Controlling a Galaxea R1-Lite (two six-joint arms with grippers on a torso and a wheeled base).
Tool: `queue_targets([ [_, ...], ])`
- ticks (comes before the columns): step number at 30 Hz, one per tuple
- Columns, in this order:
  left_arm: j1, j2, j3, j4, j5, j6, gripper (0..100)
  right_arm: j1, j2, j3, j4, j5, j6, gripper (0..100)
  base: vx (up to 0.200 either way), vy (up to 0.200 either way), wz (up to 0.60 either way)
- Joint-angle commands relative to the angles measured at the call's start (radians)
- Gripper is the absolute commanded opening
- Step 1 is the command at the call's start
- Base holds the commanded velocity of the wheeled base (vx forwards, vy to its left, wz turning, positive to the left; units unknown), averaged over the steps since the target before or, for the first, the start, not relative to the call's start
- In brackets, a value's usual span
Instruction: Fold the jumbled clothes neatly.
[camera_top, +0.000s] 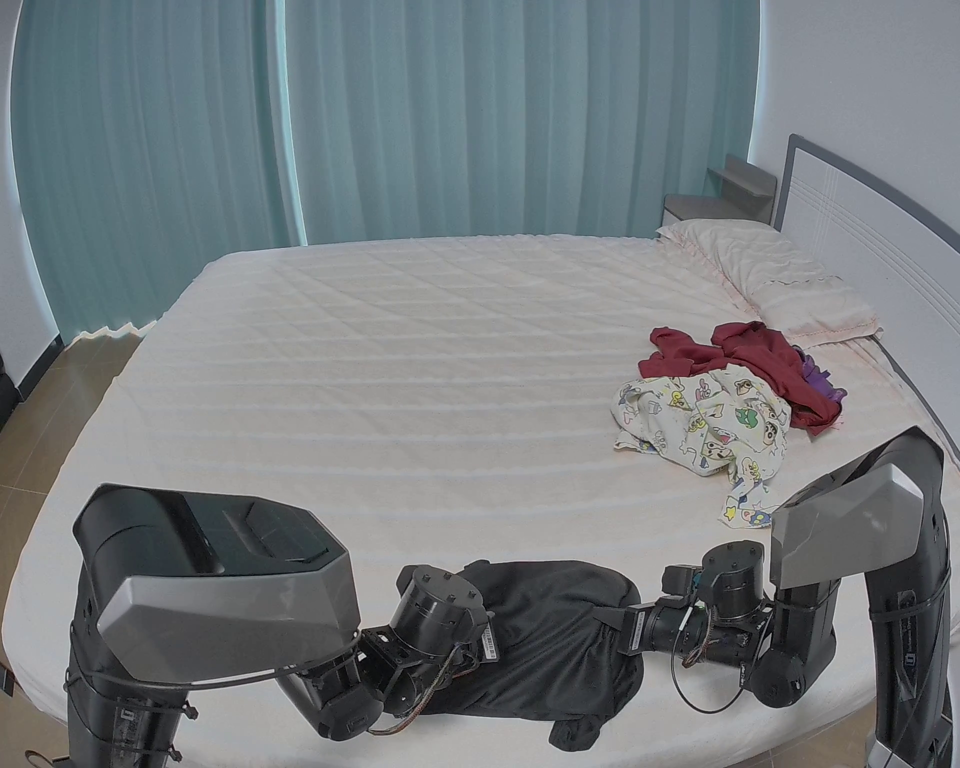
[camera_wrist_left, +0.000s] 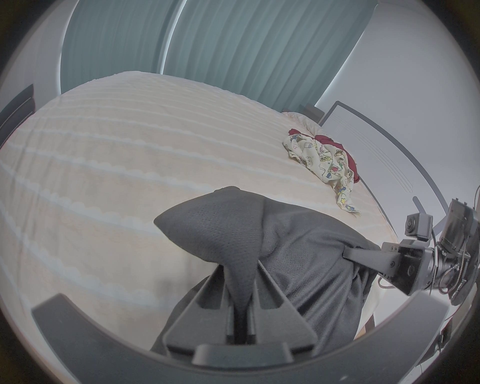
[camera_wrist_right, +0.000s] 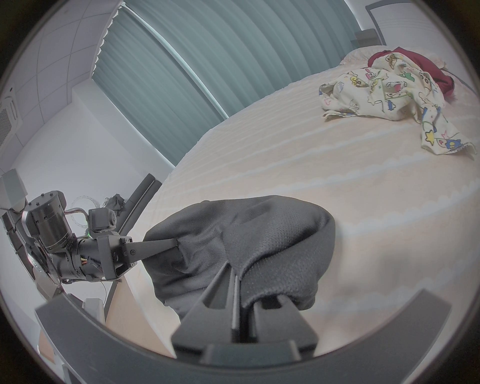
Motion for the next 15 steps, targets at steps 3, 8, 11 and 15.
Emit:
queue_targets([
  [3,-0.003,-0.005,0.0,-0.001,0.0,0.0,0,-0.001,-0.019,0.003,0.004,0.001,0.0,0,0.0,-0.2,0.0],
  [8,-0.003,-0.007,0.0,-0.001,0.0,0.0,0,-0.002,-0.037,0.005,0.01,0.001,0.0,0,0.0,-0.2,0.0],
  [11,-0.003,-0.007,0.0,-0.001,0.0,0.0,0,-0.002,-0.037,0.005,0.01,0.001,0.0,0,0.0,-0.2,0.0],
  [15,-0.003,-0.007,0.0,-0.002,0.0,0.0,0,-0.002,-0.039,0.009,0.01,0.001,0.0,0,0.0,-0.2,0.0],
])
